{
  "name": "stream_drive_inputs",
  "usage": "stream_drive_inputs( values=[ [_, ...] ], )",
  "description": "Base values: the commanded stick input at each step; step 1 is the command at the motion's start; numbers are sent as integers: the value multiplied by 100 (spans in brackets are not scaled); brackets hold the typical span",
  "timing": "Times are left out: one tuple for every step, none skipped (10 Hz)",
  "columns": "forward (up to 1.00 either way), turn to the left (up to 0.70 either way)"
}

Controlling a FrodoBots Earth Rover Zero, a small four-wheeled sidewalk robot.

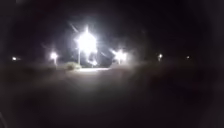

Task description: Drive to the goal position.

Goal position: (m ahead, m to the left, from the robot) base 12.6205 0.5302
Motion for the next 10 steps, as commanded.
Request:
stream_drive_inputs(
  values=[
    [70, 0],
    [70, 0],
    [70, 0],
    [70, 0],
    [70, 0],
    [70, 0],
    [70, 0],
    [70, 0],
    [70, 0],
    [70, 0]
  ],
)
